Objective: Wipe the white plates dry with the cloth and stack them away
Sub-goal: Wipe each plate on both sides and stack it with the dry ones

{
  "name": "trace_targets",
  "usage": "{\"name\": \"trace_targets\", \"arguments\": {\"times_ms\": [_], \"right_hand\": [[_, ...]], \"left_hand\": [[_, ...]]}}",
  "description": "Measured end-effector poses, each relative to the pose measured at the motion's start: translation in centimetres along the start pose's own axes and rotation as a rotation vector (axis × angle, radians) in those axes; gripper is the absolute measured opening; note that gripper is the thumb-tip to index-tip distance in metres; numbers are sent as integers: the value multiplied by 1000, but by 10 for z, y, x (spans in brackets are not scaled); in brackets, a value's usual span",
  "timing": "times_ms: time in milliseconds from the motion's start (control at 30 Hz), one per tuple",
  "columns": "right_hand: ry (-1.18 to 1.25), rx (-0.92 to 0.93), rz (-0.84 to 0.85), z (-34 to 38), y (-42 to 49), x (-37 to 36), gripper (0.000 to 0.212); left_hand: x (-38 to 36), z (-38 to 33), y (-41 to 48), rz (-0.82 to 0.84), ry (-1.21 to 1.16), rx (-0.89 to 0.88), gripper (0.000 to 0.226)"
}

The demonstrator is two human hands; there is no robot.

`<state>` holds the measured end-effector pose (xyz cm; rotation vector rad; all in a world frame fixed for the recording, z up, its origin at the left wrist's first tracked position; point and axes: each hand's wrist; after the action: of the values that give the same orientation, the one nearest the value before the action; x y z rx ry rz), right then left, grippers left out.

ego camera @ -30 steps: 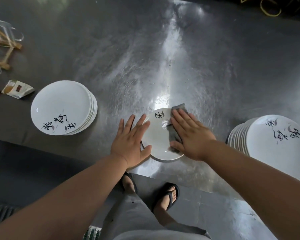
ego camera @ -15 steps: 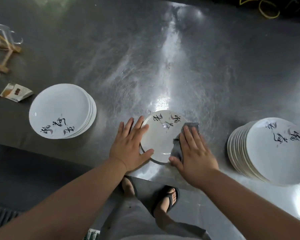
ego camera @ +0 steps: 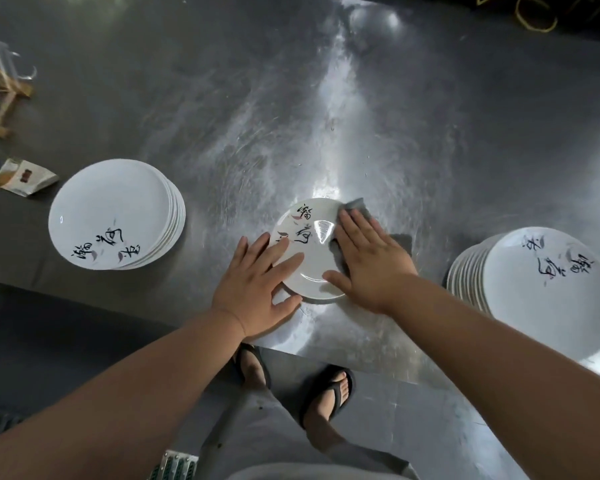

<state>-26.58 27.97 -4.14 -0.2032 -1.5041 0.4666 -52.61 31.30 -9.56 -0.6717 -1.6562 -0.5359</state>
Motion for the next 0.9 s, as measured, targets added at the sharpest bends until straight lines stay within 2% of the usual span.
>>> {"name": "trace_targets", "arguments": {"times_ms": [133, 333, 533, 600, 667, 733, 833, 900], "right_hand": [[36, -142, 5, 20, -16, -5, 103], [-24, 63, 8, 8, 45, 14, 101], [162, -238, -25, 37, -50, -16, 98], [213, -261, 5, 46, -50, -16, 98], [180, -204, -32, 37, -26, -12, 97], [93, -49, -65, 22, 11, -5, 94], [-61, 123, -40, 16, 54, 8, 94], [-51, 109, -26, 18, 56, 8, 93]], "left_hand": [[-1, 2, 0, -33, -36, 5, 66], [-1, 2, -1, -51, -44, 2, 60], [-5, 4, -1, -116, -30, 8, 62], [-4, 4, -2, -148, -62, -13, 59], [-3, 2, -4, -178, -70, -66, 51], [-5, 2, -4, -158, -62, -106, 45], [-4, 3, -3, -89, -59, -95, 50], [-2, 4, -2, -53, -40, -67, 56]]}}
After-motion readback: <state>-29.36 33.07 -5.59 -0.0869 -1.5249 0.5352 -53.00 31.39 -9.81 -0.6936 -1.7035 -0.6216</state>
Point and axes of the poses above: each hand's wrist, its own y-axis towards the middle knuckle, its own x-axis out of the back of the hand, z = x × y, and after that the axes turned 3 degrees about -z, right-handed
